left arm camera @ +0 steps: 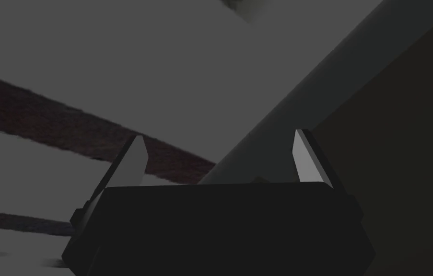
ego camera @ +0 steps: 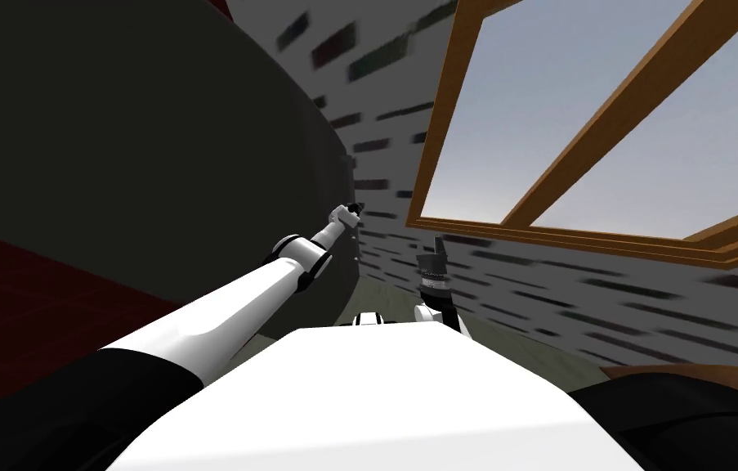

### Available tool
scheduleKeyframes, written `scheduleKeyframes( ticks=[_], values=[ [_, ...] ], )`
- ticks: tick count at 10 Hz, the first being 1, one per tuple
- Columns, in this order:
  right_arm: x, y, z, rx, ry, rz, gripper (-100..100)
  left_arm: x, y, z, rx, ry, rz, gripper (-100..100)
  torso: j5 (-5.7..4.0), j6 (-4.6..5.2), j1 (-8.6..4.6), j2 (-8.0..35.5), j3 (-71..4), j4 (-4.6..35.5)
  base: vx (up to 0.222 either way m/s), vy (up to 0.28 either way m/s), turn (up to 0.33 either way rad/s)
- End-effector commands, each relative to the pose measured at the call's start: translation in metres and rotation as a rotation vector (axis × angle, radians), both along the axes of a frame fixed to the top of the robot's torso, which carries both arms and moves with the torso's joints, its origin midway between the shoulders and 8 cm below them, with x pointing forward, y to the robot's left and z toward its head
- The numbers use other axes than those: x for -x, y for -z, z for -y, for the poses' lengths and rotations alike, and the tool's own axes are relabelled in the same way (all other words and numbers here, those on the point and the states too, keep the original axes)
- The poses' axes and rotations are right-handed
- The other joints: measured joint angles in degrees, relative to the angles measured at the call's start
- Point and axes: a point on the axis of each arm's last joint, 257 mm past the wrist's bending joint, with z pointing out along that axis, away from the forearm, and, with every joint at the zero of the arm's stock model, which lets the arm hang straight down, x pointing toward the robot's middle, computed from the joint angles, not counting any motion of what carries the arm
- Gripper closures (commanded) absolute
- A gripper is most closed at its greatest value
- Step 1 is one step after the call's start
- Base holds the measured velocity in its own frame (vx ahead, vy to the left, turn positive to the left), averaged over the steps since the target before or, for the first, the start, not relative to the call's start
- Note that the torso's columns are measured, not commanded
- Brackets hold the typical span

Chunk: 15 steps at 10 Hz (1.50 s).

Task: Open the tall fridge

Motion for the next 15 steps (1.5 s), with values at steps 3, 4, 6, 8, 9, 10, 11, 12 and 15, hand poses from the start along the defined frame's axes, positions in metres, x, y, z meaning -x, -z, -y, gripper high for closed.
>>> scheduleKeyframes(
  ticks=[3, 4, 6, 8, 9, 10, 11, 12, 15],
  values=[
    [0.0, 0.0, 0.0, 0.0, 0.0, 0.0, 0, -0.007, -0.003, -0.031, -0.035, -0.06, -0.01, -100, -0.04, 0.04, -0.11, 0.1, 0.0, 0.0, 0.121, -0.018, 0.038],
    [0.0, 0.0, 0.0, 0.0, 0.0, 0.0, 0, -0.007, -0.003, -0.031, -0.036, -0.061, -0.012, -100, -0.01, 0.0, -0.04, 0.2, 0.1, 0.0, 0.011, -0.002, 0.001],
    [0.0, 0.0, 0.0, 0.0, 0.0, 0.0, 0, -0.001, -0.001, 0.0, -0.038, -0.018, -0.014, 100, -0.02, 0.09, -0.11, 0.1, 0.1, 0.1, -0.05, 0.037, -0.056],
    [0.0, 0.0, 0.0, 0.0, 0.0, 0.0, 0, 0.007, -0.002, 0.032, -0.038, 0.028, -0.013, 100, 0.02, 0.21, -0.19, 0.2, 0.1, 0.0, -0.153, 0.086, -0.163],
    [0.0, 0.0, 0.0, 0.0, 0.0, 0.001, 0, 0.007, -0.002, 0.032, -0.038, 0.028, -0.013, 100, 0.01, 0.33, -0.22, 0.1, 0.1, 0.0, -0.181, 0.054, -0.138],
    [0.0, 0.0, 0.0, 0.0, 0.0, 0.001, 0, 0.017, -0.004, 0.064, -0.038, 0.075, -0.011, 100, 0.07, 0.04, -0.15, 0.0, 0.0, 0.1, -0.195, 0.062, -0.15],
    [0.0, 0.0, 0.0, 0.0, 0.0, 0.001, 0, 0.022, -0.005, 0.08, -0.039, 0.099, -0.011, 100, 0.05, 0.17, -0.09, 0.1, 0.0, 0.1, -0.224, 0.115, -0.198],
    [0.0, 0.0, 0.0, 0.0, 0.0, 0.001, 0, 0.028, -0.005, 0.096, -0.039, 0.122, -0.01, 100, 0.03, 0.18, -0.06, 0.1, 0.0, 0.2, -0.217, 0.098, -0.169],
    [0.0, 0.0, 0.0, 0.0, 0.0, 0.0, 0, 0.033, 0.003, 0.11, -0.048, 0.141, -0.018, 100, 0.05, 0.15, -0.07, -0.1, -0.1, 0.1, -0.116, 0.038, -0.099]
  ],
)
